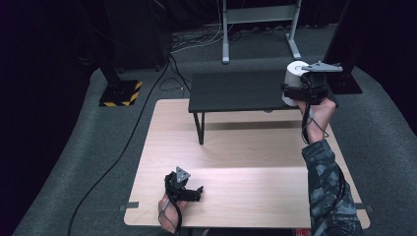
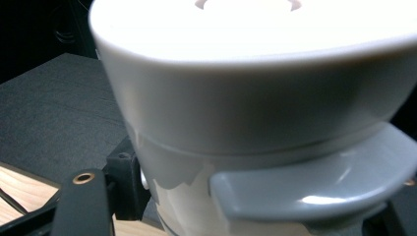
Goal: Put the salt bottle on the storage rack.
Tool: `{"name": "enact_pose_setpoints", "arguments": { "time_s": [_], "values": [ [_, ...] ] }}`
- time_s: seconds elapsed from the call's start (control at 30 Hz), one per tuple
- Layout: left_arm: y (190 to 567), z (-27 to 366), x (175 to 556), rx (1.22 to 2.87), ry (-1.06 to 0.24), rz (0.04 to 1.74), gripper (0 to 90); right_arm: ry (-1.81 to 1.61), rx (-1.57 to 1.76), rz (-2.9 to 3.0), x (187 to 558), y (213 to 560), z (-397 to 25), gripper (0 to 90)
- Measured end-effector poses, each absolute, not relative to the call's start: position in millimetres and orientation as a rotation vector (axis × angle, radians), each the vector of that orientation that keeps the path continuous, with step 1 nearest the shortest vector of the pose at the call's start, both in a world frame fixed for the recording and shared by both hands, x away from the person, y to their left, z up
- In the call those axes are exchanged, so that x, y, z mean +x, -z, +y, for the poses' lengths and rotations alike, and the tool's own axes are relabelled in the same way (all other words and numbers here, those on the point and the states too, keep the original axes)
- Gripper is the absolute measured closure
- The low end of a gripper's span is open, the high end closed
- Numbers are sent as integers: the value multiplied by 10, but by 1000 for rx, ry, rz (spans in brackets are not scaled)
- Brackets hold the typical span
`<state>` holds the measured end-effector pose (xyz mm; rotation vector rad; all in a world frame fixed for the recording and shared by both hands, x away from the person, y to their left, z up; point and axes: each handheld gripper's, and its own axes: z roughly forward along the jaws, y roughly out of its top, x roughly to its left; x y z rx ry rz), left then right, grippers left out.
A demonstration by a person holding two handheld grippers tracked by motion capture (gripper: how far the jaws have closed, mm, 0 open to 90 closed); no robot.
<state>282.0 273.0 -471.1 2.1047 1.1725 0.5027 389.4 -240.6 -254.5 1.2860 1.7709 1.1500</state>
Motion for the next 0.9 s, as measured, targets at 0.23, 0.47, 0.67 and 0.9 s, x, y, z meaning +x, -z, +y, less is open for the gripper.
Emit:
{"name": "enact_pose_setpoints", "arguments": {
  "time_s": [0.23, 0.47, 0.67, 0.9],
  "values": [
    [4712, 2730, 2820, 2104, -502, 1171, 0, -1151, 1297, 1783, 4024, 2584, -2371, 276],
    [4713, 2732, 2820, 2106, -501, 1166, 0, -1167, 1321, 1781, 4117, 2668, -2391, 276],
    [4713, 2731, 2820, 2106, -501, 1167, 0, -1161, 1332, 1784, 4182, 2743, -2385, 276],
    [4713, 2731, 2820, 2106, -502, 1166, 0, -1179, 1347, 1773, 4221, 2869, -2409, 277]
  ]
}}
